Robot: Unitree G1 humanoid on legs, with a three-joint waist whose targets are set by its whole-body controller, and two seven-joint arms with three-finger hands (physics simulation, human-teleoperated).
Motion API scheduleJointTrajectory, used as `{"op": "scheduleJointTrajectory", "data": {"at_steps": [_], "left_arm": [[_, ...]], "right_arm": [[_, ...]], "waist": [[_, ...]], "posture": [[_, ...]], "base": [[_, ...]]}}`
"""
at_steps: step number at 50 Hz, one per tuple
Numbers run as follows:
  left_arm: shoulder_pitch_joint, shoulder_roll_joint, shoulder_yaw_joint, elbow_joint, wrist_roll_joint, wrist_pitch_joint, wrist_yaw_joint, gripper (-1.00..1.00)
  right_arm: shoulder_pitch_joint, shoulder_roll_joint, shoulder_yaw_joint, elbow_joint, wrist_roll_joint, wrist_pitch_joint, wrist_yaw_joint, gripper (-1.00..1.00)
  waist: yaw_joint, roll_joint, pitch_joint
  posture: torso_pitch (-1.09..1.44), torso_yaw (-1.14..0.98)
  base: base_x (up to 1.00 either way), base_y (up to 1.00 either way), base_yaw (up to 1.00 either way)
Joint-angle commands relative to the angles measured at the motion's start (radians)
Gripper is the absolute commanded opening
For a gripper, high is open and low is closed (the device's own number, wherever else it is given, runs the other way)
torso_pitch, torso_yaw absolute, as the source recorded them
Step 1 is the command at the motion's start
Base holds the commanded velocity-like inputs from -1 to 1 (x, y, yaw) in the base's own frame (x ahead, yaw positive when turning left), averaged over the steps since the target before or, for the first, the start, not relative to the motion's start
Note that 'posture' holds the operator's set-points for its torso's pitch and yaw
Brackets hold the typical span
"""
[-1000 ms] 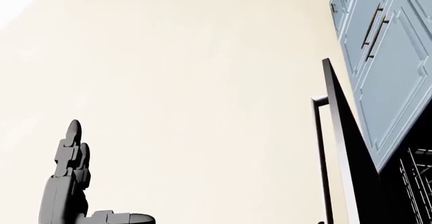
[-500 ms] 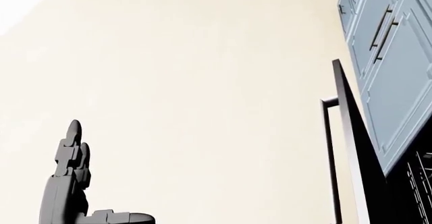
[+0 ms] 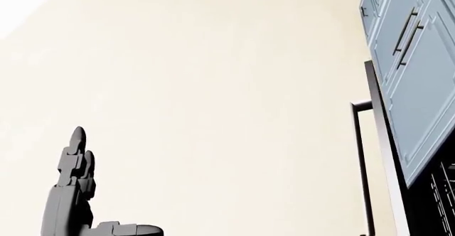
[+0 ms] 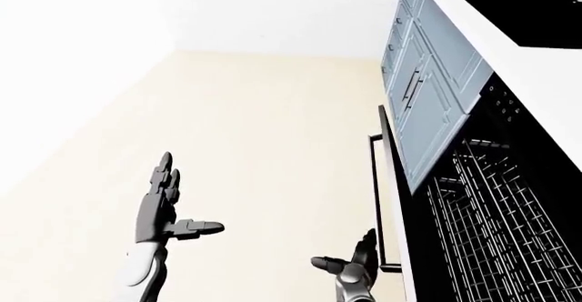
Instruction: Close the dishwasher door
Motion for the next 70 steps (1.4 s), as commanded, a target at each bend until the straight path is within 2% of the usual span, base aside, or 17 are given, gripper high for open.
{"op": "scheduleJointTrajectory", "data": {"at_steps": [1, 41, 70], "left_arm": [[-0.017, 0.005, 0.004, -0.043, -0.002, -0.031, 0.001, 1.0], [-0.019, 0.005, 0.004, -0.04, -0.002, -0.033, 0.001, 1.0], [-0.023, 0.006, 0.005, -0.023, -0.002, -0.043, 0.001, 1.0]], "right_arm": [[-0.007, -0.064, -0.029, -0.032, 0.027, 0.0, -0.096, 1.0], [0.012, -0.115, -0.022, -0.033, 0.036, -0.003, -0.191, 1.0], [0.035, -0.178, -0.018, -0.035, 0.063, -0.014, -0.223, 1.0]], "waist": [[-0.013, -0.008, -0.015], [-0.014, -0.019, -0.016], [-0.019, -0.024, -0.013]], "posture": [[0.0, 0.0], [0.0, 0.0], [0.0, 0.0]], "base": [[0.0, 0.0, 0.0], [0.0, 0.0, 0.0], [0.0, 0.0, 0.0]]}}
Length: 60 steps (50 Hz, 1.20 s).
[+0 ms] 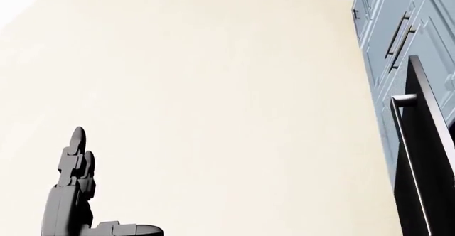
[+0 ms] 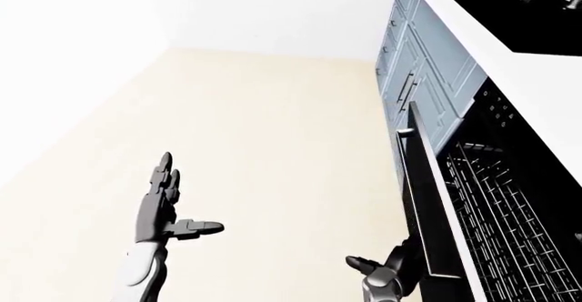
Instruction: Close the dishwasher door
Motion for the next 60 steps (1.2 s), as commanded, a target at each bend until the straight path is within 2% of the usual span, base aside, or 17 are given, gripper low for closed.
{"op": "scheduleJointTrajectory", "data": {"at_steps": [1, 24, 60], "left_arm": [[-0.02, 0.004, 0.002, -0.035, 0.0, -0.035, 0.002, 1.0], [-0.021, 0.008, 0.011, -0.042, -0.011, -0.029, 0.001, 1.0], [-0.015, 0.007, 0.011, -0.051, -0.01, -0.027, -0.001, 1.0]], "right_arm": [[-0.006, -0.05, -0.028, -0.02, 0.032, 0.004, -0.071, 1.0], [-0.015, -0.095, -0.017, -0.023, 0.05, 0.008, -0.09, 1.0], [0.043, -0.174, -0.023, -0.026, 0.123, -0.029, -0.098, 1.0]], "waist": [[-0.011, -0.007, -0.016], [-0.016, -0.008, -0.01], [-0.018, -0.012, -0.001]], "posture": [[0.0, 0.0], [0.0, 0.0], [0.0, 0.0]], "base": [[0.0, 0.0, 0.0], [0.0, 0.0, 0.0], [0.0, 0.0, 0.0]]}}
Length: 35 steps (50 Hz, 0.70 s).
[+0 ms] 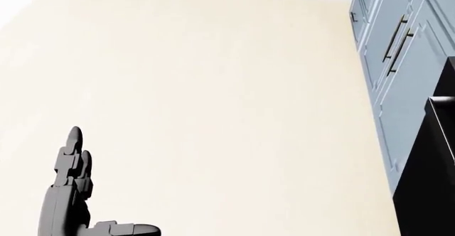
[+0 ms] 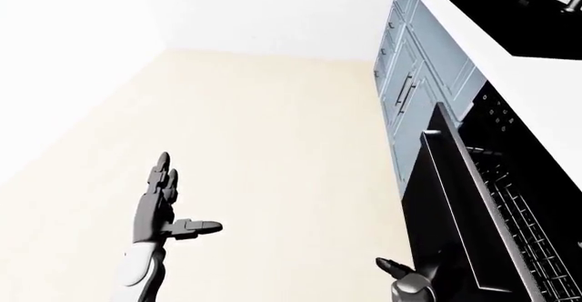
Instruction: Close the dishwasher door
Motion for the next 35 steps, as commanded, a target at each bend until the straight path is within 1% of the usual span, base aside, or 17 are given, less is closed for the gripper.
{"op": "scheduleJointTrajectory", "data": {"at_steps": [1, 35], "left_arm": [[-0.016, 0.004, 0.002, -0.044, -0.001, -0.03, 0.001, 1.0], [-0.014, 0.002, 0.001, -0.05, 0.001, -0.028, 0.002, 1.0]], "right_arm": [[0.002, -0.049, -0.028, -0.014, 0.036, -0.009, -0.083, 1.0], [0.029, -0.152, -0.031, -0.022, 0.111, -0.011, -0.078, 1.0]], "waist": [[-0.012, -0.013, -0.017], [-0.022, -0.014, -0.005]], "posture": [[0.0, 0.0], [0.0, 0.0]], "base": [[0.0, 0.0, 0.0], [0.0, 0.0, 0.0]]}}
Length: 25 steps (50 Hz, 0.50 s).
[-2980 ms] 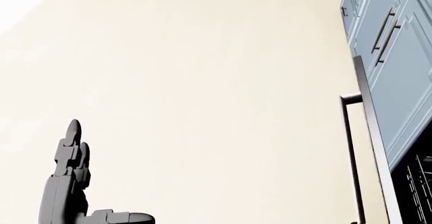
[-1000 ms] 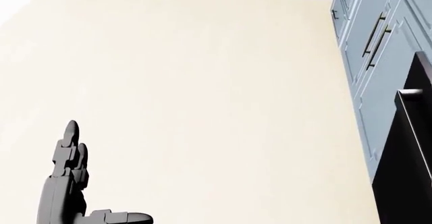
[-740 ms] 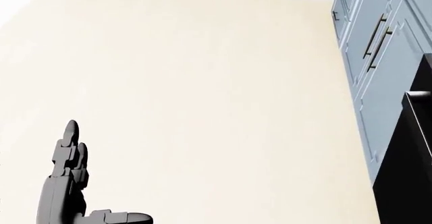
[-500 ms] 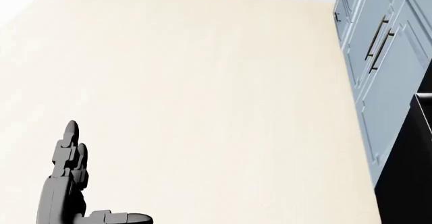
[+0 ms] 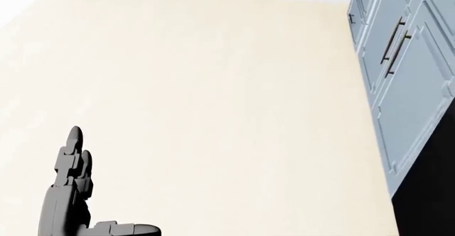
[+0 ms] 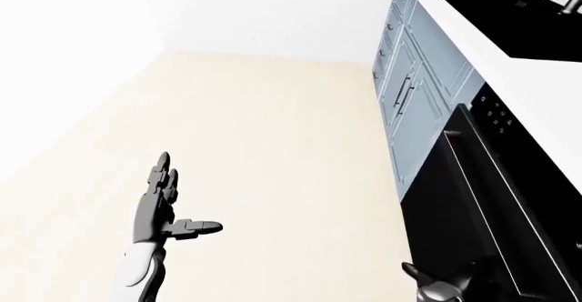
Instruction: Close the dishwasher door
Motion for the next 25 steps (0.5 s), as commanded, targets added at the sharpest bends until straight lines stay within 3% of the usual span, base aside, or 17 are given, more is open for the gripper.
{"op": "scheduleJointTrajectory", "data": {"at_steps": [1, 25], "left_arm": [[-0.017, 0.004, 0.002, -0.042, -0.001, -0.031, 0.002, 1.0], [-0.013, 0.001, -0.002, -0.046, 0.003, -0.032, 0.003, 1.0]], "right_arm": [[-0.006, -0.055, -0.02, -0.022, 0.021, -0.018, -0.072, 1.0], [-0.012, -0.116, -0.015, -0.028, 0.049, -0.004, -0.05, 1.0]], "waist": [[-0.009, -0.015, -0.017], [-0.004, -0.021, -0.018]], "posture": [[0.0, 0.0], [0.0, 0.0]], "base": [[0.0, 0.0, 0.0], [0.0, 0.0, 0.0]]}}
